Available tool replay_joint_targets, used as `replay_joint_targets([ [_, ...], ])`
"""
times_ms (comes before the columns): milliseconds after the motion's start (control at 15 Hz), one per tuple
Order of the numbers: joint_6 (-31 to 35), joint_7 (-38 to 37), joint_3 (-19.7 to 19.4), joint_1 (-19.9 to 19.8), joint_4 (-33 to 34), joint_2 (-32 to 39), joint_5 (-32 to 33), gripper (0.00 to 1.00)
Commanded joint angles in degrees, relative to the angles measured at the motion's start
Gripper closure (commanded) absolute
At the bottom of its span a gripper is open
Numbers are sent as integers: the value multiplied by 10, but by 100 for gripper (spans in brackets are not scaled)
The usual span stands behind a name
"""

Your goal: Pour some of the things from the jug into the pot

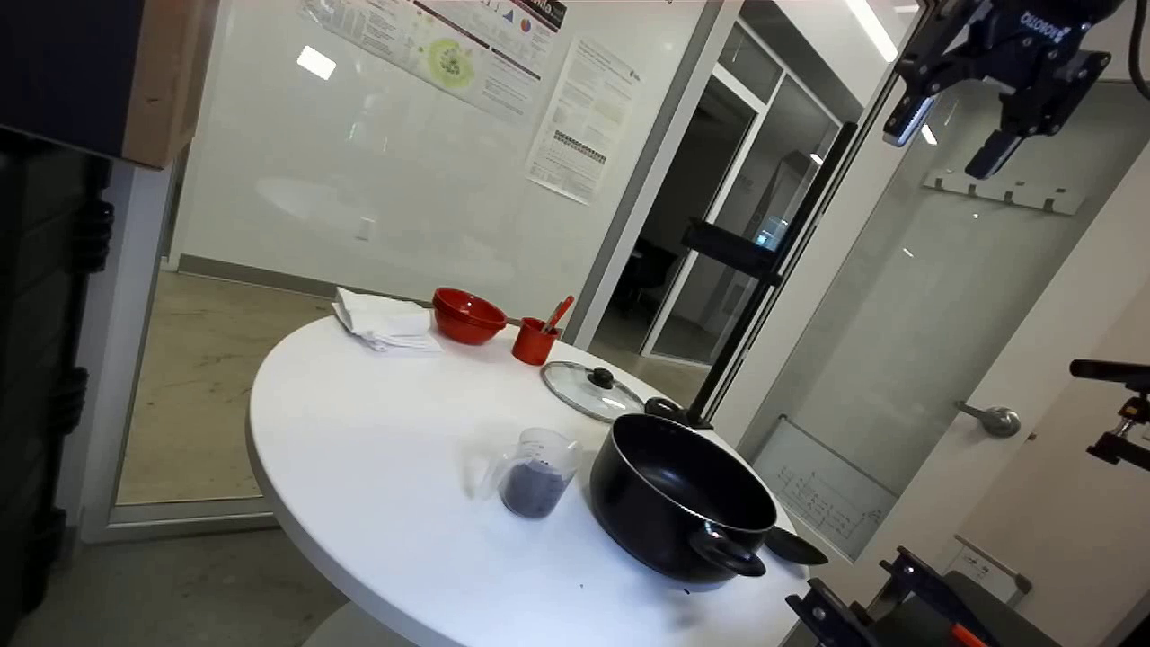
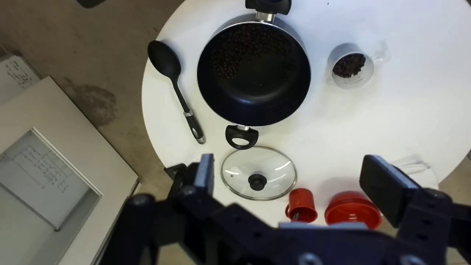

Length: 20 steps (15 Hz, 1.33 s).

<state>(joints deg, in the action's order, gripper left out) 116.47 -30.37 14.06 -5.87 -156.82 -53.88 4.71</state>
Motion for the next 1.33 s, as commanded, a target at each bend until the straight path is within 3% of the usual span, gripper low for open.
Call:
replay_joint_targets([
  [0,31,-87,14,-40,17,43,-17,0],
  [667,125,-419,59,-81,11,123,-6,0],
  [1133,164,-669,81,-107,18,180,27,0],
  [1267,164,-711,78,-100,18,190,39,0],
])
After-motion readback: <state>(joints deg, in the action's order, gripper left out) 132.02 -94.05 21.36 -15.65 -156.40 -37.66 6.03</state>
